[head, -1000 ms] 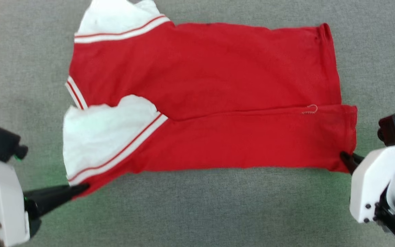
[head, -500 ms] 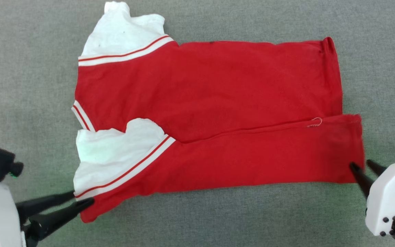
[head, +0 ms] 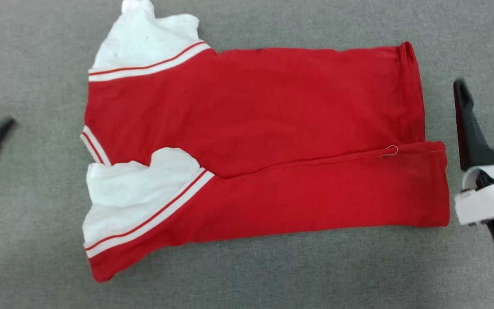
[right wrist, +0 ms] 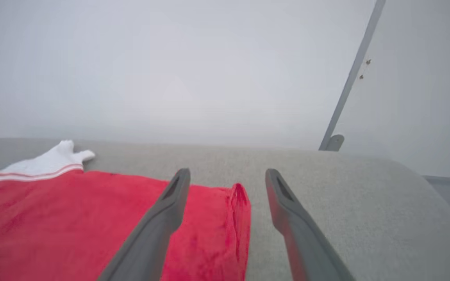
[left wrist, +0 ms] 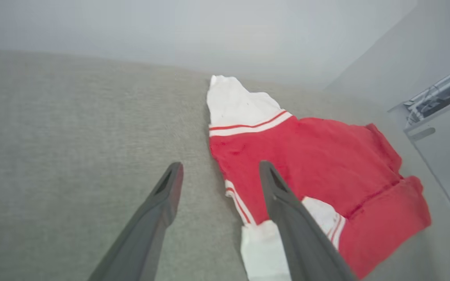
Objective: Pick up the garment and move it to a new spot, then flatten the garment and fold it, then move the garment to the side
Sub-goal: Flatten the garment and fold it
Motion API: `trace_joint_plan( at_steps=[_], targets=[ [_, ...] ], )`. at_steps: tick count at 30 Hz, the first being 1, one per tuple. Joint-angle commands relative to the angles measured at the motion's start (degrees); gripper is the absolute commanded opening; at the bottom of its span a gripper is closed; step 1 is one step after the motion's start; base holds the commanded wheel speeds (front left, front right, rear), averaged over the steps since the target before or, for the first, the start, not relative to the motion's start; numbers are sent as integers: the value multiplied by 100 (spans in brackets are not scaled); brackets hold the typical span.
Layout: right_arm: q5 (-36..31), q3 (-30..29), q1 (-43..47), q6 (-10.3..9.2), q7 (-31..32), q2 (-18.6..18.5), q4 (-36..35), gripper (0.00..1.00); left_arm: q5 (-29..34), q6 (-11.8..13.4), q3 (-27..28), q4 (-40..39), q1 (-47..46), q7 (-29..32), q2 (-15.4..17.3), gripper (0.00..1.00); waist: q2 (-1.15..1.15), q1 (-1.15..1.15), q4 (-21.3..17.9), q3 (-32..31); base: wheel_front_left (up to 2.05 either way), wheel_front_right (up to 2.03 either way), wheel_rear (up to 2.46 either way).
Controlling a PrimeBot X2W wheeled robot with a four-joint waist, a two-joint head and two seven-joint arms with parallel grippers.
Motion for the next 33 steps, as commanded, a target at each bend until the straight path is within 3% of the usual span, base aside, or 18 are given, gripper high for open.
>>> trace_joint_plan(
  at_steps=[1,5,11,13,19,24,29,33],
  targets=[
    [20,63,-125,-9,-640,10,246,100,255,11,48,182,-197,-174,-92,100,0,0,-115,165,0,0,0],
    [-105,366,-254,-9,-2066,18,936,100,748,12,20,615,-934,-301,-318,100,0,0,-279,402,0,0,0],
    [-53,838,-112,-9,-3052,13,1155,100,1408,12,-317,1215,-2406,309,-362,100,0,0,-783,817,0,0,0],
    [-56,879,-47,-9,-3145,12,1106,100,1448,12,-371,1338,-2688,473,-371,100,0,0,-879,883,0,0,0],
    [107,1234,409,-9,-3421,17,744,100,1575,11,-783,1851,-4057,1722,-336,100,0,0,-1467,1187,0,0,0],
    [173,1515,731,-9,-3553,18,550,100,1518,11,-1216,2270,-4815,3137,-274,100,0,0,-1862,1293,0,0,0],
    [246,1599,910,-9,-3635,17,499,100,1145,11,-1549,2465,-5261,4556,-219,100,0,0,-2075,1347,0,0,0],
    [281,1669,997,-9,-3670,15,484,100,915,11,-1751,2458,-5422,5351,-166,100,0,0,-2135,1385,0,0,0]
  ],
)
